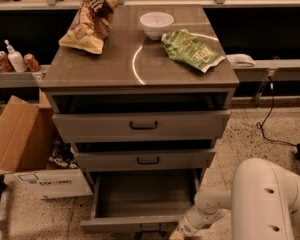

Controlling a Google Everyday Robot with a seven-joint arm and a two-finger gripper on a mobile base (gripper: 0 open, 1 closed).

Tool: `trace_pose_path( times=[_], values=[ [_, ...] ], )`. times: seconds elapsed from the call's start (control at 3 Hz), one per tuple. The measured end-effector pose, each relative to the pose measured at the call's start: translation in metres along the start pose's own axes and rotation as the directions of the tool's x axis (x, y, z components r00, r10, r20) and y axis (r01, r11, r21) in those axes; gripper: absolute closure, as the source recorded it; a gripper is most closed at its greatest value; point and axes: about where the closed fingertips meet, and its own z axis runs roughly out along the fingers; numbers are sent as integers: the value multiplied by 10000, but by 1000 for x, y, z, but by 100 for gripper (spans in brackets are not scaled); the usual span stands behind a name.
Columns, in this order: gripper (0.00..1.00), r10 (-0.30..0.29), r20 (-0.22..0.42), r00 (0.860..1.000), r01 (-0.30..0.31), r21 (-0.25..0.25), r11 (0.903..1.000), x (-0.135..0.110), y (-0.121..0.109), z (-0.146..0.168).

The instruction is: Close bottom drawer

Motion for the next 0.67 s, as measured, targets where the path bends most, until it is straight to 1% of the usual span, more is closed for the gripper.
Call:
trace_pose_path(
  times=[0.33, 0.67],
  values=[
    [100, 210, 524, 9984, -211, 11, 9998, -11, -24, 5],
    [100, 208, 524, 9984, -209, 15, 9998, -11, -24, 5]
  ],
)
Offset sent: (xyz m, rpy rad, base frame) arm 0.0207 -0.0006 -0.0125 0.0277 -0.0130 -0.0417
